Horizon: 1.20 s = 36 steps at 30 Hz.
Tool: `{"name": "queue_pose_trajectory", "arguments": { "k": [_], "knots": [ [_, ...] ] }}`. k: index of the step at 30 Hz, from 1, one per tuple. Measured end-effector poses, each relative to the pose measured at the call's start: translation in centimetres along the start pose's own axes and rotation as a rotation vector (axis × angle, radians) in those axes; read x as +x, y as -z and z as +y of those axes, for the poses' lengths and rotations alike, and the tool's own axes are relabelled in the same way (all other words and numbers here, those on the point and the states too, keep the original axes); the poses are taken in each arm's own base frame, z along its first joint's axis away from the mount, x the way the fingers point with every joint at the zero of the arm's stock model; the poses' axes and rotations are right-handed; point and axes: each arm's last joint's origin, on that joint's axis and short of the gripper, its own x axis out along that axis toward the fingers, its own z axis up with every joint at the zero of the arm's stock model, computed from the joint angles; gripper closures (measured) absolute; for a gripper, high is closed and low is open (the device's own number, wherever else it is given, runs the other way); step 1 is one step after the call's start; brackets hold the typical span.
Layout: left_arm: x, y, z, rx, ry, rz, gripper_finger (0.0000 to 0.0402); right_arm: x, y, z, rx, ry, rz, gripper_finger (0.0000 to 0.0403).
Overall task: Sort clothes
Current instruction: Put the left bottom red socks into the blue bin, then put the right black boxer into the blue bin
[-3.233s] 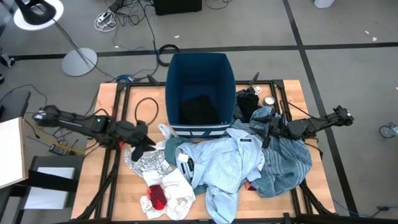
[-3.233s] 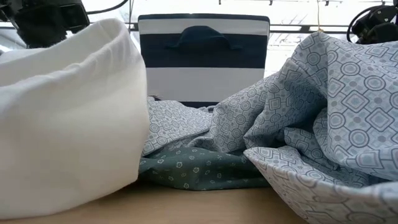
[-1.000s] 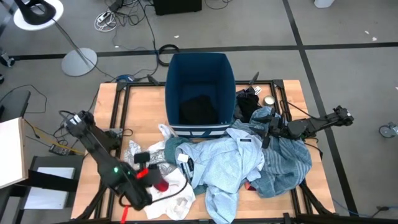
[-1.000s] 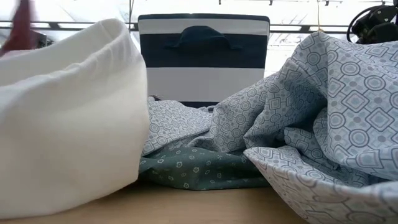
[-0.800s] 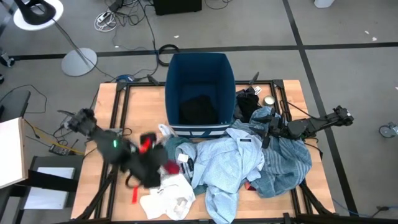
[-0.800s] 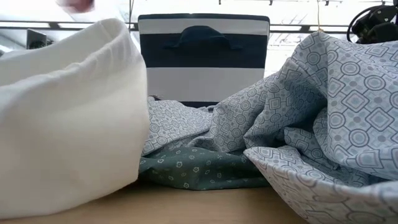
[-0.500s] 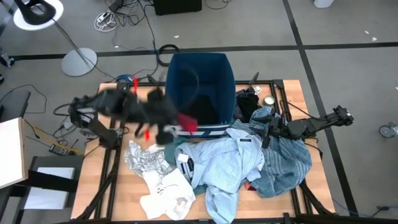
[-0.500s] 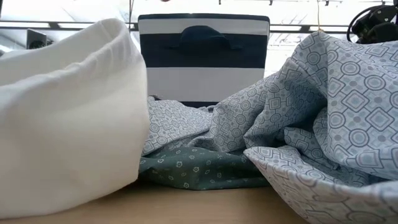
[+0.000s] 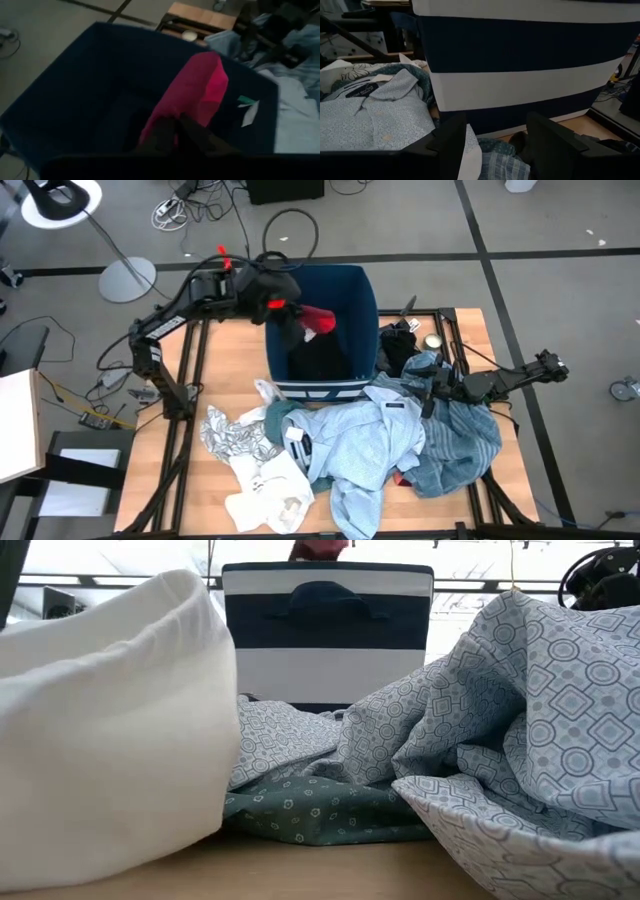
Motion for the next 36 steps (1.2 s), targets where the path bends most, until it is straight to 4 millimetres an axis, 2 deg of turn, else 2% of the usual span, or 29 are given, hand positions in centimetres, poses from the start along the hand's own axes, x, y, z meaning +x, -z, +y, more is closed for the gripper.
{"name": "queue_pose_trajectory", "arguments": {
  "k": [6,10,18,27,32,36],
  "knots": [
    [-0.4,0.1,0.6,0.045,0.029,0.010,0.0299,0.0,-0.1,0.0,0.006,0.000,-0.007,0.0192],
    [-2.5,0.5,1.0,0.090,0.031,-0.012,0.0272,0.0,-0.2,0.0,0.011,-0.001,-0.014,0.0192],
    [-9.3,2.7,2.1,0.090,0.045,-0.062,0.0269,0.0,-0.2,0.0,0.015,-0.002,-0.019,0.0192],
    [-14.8,4.4,2.5,0.064,0.108,-0.192,0.0269,0.0,-0.2,0.0,0.017,-0.002,-0.020,0.0192],
    [-16.1,5.0,1.8,0.074,0.174,-0.325,0.0269,0.0,-0.2,0.0,0.016,-0.001,-0.020,0.0192],
    [-15.3,6.6,1.1,0.092,0.207,-0.366,0.0269,0.0,-0.2,0.0,0.016,-0.001,-0.020,0.0192]
  ]
}}
